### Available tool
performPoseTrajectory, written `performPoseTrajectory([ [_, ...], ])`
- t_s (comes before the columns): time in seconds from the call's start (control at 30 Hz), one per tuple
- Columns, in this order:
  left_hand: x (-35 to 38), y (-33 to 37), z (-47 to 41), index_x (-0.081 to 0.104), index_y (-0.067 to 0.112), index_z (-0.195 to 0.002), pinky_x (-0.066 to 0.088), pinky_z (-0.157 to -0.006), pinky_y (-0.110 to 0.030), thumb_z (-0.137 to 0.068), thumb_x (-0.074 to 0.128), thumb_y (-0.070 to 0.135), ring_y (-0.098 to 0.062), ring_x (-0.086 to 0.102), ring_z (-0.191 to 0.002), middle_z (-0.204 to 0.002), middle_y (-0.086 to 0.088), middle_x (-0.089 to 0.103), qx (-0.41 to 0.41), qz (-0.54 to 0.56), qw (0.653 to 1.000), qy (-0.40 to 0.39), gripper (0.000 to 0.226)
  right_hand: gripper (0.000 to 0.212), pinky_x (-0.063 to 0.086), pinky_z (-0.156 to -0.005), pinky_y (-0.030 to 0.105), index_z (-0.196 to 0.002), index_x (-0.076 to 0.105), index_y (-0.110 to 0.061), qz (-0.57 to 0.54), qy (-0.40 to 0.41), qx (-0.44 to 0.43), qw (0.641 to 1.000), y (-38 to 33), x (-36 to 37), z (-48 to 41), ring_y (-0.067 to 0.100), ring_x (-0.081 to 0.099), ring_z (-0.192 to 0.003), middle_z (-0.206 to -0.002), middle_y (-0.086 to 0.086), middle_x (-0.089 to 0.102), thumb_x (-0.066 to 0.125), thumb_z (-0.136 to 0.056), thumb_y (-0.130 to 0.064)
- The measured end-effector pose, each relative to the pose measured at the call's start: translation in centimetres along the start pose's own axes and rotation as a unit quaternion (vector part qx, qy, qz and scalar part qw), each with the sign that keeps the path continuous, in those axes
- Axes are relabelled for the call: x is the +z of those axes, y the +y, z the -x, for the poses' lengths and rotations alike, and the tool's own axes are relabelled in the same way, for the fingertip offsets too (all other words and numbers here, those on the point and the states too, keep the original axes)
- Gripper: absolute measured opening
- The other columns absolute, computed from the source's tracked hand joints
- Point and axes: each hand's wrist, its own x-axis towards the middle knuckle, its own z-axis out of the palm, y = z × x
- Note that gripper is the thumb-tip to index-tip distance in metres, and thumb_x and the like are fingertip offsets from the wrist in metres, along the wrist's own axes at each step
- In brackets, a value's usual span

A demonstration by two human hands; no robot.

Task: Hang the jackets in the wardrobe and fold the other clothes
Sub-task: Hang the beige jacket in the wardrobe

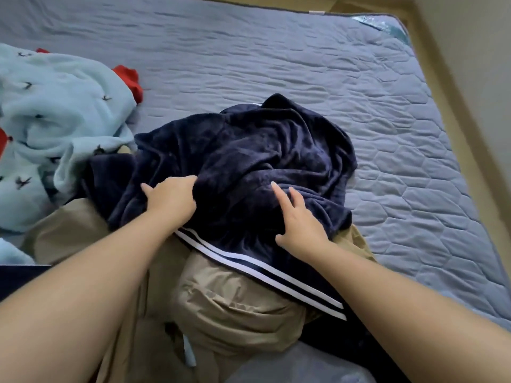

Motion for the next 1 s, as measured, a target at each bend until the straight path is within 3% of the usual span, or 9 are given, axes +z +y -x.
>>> performPoseTrajectory([
  [0.1, 0.3, -0.7, 1.7, 0.068, 0.023, -0.101, 0.049, -0.083, -0.031, -0.074, 0.044, -0.002, -0.024, 0.062, -0.096, -0.102, -0.004, 0.07, 0.125, 0.155, 0.973, -0.114, 0.043, 0.095, 0.047, -0.064, 0.033, -0.147, 0.014, -0.042, 0.009, -0.013, 0.038, 0.999, 0.4, -1.1, -2.4, 0.031, 0.058, -0.105, -0.157, 0.007, 0.014, 0.068, -0.075, -0.01],
  [0.2, 0.1, -2.0, 4.1, 0.065, 0.024, -0.078, 0.046, -0.066, -0.021, -0.071, 0.042, -0.011, -0.008, 0.06, -0.076, -0.074, 0.014, 0.068, 0.146, 0.288, 0.927, -0.191, 0.043, 0.024, 0.044, -0.068, 0.031, -0.1, 0.058, -0.01, -0.156, 0.001, 0.052, 0.986, 0.5, -1.3, -3.7, 0.023, 0.06, -0.088, -0.097, 0.012, 0.063, 0.057, -0.077, -0.004],
  [0.33, -1.9, -3.1, 6.3, 0.06, 0.005, -0.081, 0.038, -0.061, -0.026, -0.076, 0.041, -0.018, -0.017, 0.052, -0.069, -0.07, -0.004, 0.061, -0.018, 0.507, 0.859, -0.077, 0.03, 0.034, 0.046, -0.065, 0.027, -0.077, 0.067, -0.017, -0.598, 0.095, 0.131, 0.785, -4.1, -2.2, -2.2, 0.019, 0.057, -0.071, -0.069, 0.003, 0.064, 0.048, -0.078, 0.011],
  [0.4, -5.0, -3.0, 6.3, 0.058, 0.014, -0.082, 0.04, -0.064, -0.028, -0.079, 0.044, -0.014, -0.019, 0.053, -0.073, -0.071, -0.003, 0.06, -0.075, 0.558, 0.826, -0.012, 0.031, 0.033, 0.049, -0.06, 0.025, -0.071, 0.069, -0.022, -0.667, 0.082, 0.082, 0.736, -8.5, -5.1, -2.5, 0.016, 0.06, -0.067, -0.065, 0.0, 0.066, 0.05, -0.074, 0.005],
  [0.63, -25.5, -9.2, 4.3, 0.05, 0.01, -0.128, 0.039, -0.091, -0.015, -0.083, 0.047, 0.0, -0.015, 0.054, -0.109, -0.111, -0.001, 0.059, -0.013, 0.556, 0.785, 0.272, 0.046, 0.031, 0.047, -0.06, 0.026, -0.071, 0.064, -0.028, -0.568, 0.089, -0.205, 0.792, -29.3, -23.0, -5.0, 0.01, 0.06, -0.065, -0.064, -0.005, 0.062, 0.049, -0.073, -0.001],
  [0.7, -30.5, -12.5, 2.8, 0.043, 0.014, -0.137, 0.034, -0.095, -0.013, -0.084, 0.047, 0.005, -0.006, 0.047, -0.115, -0.123, 0.003, 0.054, 0.033, 0.492, 0.81, 0.317, 0.054, 0.037, 0.046, -0.061, 0.02, -0.077, 0.064, -0.03, -0.521, 0.119, -0.267, 0.802, -33.9, -27.9, -5.6, 0.003, 0.06, -0.067, -0.068, -0.012, 0.063, 0.047, -0.066, 0.001],
  [0.83, -31.6, -18.5, -1.4, -0.004, 0.007, -0.152, 0.015, -0.118, -0.039, -0.095, 0.049, 0.02, -0.031, 0.009, -0.145, -0.16, -0.012, 0.002, -0.146, 0.207, 0.956, 0.146, 0.079, 0.072, 0.04, -0.094, 0.026, -0.143, 0.038, -0.024, -0.196, 0.07, -0.269, 0.94, -36.1, -29.1, -8.2, 0.016, 0.045, -0.126, -0.143, 0.003, 0.044, 0.049, -0.077, 0.002],
  [0.9, -27.6, -19.7, -1.0, -0.013, 0.011, -0.15, 0.015, -0.118, -0.044, -0.096, 0.049, 0.023, -0.035, 0.002, -0.146, -0.159, -0.011, -0.011, -0.266, 0.217, 0.939, 0.034, 0.083, 0.087, 0.026, -0.109, 0.027, -0.153, 0.011, -0.025, -0.096, -0.008, -0.186, 0.978, -33.0, -24.2, -8.8, 0.019, 0.015, -0.146, -0.161, 0.005, 0.008, 0.052, -0.082, 0.003],
  [1.0, -18.5, -19.1, 1.8, -0.008, 0.016, -0.151, 0.026, -0.114, -0.046, -0.096, 0.049, 0.023, -0.033, 0.006, -0.146, -0.16, -0.006, -0.011, -0.25, 0.227, 0.94, -0.051, 0.08, 0.088, 0.029, -0.108, 0.024, -0.154, 0.007, -0.025, -0.054, -0.101, -0.11, 0.987, -26.2, -14.2, -6.5, 0.02, 0.013, -0.147, -0.162, 0.007, 0.001, 0.055, -0.083, -0.002],
])
